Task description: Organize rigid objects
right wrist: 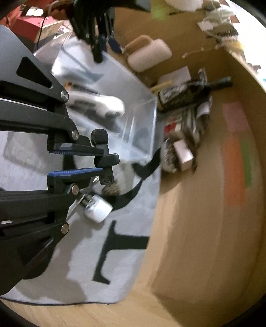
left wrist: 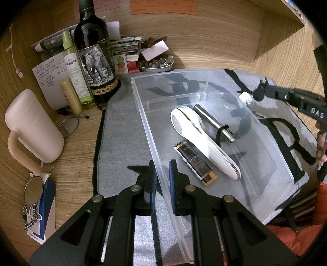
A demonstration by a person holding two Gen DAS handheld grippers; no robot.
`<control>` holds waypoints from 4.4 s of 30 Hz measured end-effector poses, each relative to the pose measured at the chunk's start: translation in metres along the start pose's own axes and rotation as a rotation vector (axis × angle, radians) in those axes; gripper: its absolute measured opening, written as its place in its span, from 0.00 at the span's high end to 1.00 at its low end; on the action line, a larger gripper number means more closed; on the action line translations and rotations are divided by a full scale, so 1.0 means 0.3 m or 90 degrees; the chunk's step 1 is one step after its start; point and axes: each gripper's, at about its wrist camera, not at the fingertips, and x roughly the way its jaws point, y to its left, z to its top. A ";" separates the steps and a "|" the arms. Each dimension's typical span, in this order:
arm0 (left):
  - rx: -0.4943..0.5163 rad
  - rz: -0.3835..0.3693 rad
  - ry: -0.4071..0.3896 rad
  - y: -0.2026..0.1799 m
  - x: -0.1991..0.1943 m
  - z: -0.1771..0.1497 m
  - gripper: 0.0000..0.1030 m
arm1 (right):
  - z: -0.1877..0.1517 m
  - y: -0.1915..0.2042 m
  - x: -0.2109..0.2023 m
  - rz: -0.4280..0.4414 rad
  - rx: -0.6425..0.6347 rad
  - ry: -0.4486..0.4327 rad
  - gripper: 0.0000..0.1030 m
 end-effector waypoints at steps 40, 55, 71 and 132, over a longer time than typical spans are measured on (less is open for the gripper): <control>0.001 0.002 0.000 0.004 -0.001 -0.004 0.89 | 0.033 0.181 0.080 0.018 -0.099 0.030 0.59; 0.000 0.002 0.000 -0.002 -0.003 -0.003 0.89 | 0.010 -0.089 0.071 -0.090 -0.017 0.058 0.57; 0.001 0.004 0.002 -0.024 0.001 0.006 0.89 | -0.098 -0.151 0.223 -0.053 0.017 0.164 0.49; 0.002 0.004 0.002 -0.024 0.001 0.006 0.89 | -0.127 -0.136 0.224 -0.083 -0.001 0.127 0.91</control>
